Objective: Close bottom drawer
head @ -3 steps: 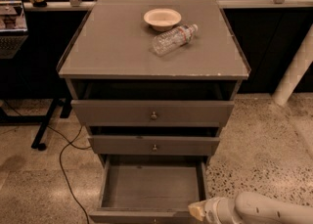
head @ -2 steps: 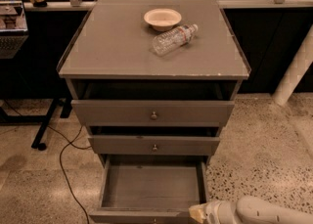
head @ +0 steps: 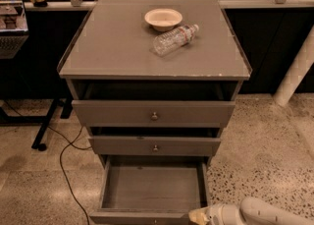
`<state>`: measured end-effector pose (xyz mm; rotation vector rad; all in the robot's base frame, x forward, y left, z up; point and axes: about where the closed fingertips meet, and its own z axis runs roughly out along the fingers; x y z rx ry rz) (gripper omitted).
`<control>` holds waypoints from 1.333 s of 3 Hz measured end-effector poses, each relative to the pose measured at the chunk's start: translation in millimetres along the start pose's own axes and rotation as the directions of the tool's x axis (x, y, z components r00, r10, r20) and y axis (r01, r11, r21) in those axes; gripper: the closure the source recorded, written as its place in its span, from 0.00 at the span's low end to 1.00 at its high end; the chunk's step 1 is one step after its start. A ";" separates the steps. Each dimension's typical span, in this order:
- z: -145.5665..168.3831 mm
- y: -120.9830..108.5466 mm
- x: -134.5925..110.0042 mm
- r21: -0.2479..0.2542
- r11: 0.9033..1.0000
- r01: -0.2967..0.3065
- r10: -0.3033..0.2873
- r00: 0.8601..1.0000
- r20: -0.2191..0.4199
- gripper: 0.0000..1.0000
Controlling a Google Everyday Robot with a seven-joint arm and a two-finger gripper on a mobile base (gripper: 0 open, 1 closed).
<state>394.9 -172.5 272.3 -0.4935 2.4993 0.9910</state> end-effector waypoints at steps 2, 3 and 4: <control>7.4 -11.6 10.4 0.038 0.998 -0.049 0.049 0.999 0.014 1.00; 17.7 -31.7 28.9 0.057 0.993 -0.104 0.102 0.994 0.036 1.00; 30.2 -47.5 41.8 0.051 0.989 -0.139 0.137 0.990 0.033 1.00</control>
Offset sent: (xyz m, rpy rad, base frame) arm -0.0036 -0.0166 -0.0412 -0.0427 0.0460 -0.1561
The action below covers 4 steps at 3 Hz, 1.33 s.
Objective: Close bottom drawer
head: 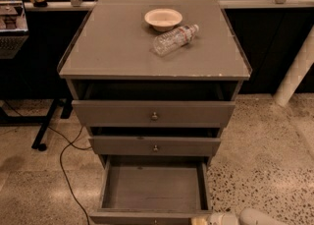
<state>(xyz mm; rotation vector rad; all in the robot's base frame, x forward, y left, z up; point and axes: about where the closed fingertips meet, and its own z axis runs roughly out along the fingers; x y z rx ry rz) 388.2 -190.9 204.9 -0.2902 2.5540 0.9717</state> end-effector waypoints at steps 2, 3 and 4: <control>20.7 -20.9 8.5 -0.024 0.999 -0.034 0.034 0.999 -0.031 1.00; 33.6 -29.2 -0.1 -0.033 0.999 -0.023 0.021 0.998 -0.054 1.00; 46.8 -34.6 -18.3 -0.048 0.999 0.010 -0.013 0.997 -0.074 1.00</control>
Offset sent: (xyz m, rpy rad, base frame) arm 0.0136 -0.0070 -0.0444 0.0216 0.0683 0.0131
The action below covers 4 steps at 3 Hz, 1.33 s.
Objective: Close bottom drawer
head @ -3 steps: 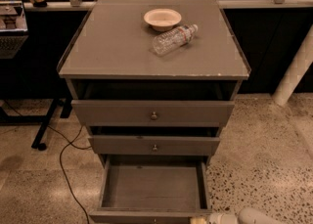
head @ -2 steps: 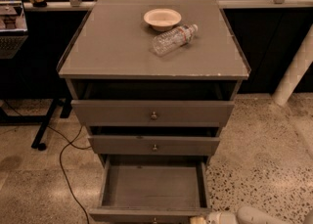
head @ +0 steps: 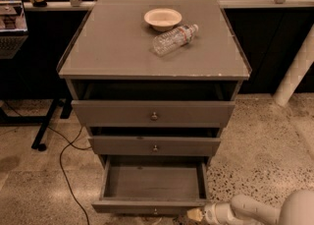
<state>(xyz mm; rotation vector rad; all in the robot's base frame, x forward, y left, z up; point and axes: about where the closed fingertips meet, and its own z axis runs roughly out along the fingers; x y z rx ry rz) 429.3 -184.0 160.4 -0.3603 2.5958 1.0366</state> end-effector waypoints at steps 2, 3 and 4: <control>16.1 -7.7 -52.2 -0.015 0.995 0.098 -0.098 0.995 -0.031 1.00; 28.6 -13.4 -93.5 -0.029 0.986 0.165 -0.167 0.983 -0.071 1.00; 28.7 -13.5 -93.5 -0.029 0.986 0.165 -0.167 0.983 -0.071 1.00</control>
Offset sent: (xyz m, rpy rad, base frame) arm 0.0901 0.0135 0.0114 -0.0391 -0.0816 0.1452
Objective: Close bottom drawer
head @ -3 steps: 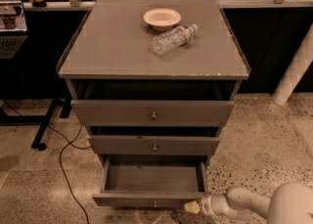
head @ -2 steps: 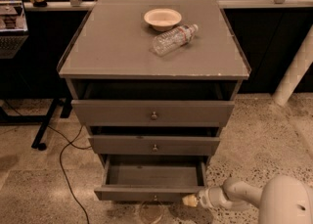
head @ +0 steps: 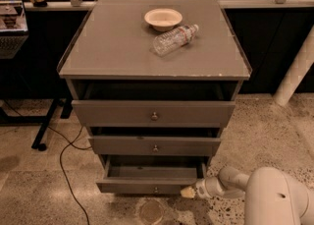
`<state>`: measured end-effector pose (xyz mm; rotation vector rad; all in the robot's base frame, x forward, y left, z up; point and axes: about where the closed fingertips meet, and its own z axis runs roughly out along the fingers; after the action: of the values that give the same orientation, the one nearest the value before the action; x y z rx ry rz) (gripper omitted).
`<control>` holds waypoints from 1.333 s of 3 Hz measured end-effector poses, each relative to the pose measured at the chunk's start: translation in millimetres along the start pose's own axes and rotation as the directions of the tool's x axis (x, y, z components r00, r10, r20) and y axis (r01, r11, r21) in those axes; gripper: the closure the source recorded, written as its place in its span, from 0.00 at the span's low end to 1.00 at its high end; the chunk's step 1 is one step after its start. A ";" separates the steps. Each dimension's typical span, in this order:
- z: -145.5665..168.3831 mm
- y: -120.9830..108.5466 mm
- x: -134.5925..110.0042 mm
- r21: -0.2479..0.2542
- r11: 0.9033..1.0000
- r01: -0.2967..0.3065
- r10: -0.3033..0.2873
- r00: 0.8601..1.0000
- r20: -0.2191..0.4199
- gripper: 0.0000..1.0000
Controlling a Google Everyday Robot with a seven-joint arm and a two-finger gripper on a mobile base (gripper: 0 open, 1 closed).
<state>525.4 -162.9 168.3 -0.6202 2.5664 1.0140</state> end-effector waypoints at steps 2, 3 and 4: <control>19.0 -13.4 -0.6 0.002 0.999 -0.035 0.035 0.999 0.017 1.00; 23.8 -18.4 -14.1 0.008 1.000 -0.015 0.015 1.000 0.019 1.00; 25.5 -20.1 -34.9 0.021 1.000 0.021 -0.021 0.999 0.034 1.00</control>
Offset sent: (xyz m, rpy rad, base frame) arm 0.0446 -0.0013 -0.0325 0.0040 -0.0086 -0.0592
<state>568.6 -148.5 154.2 -0.6181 2.5326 0.9815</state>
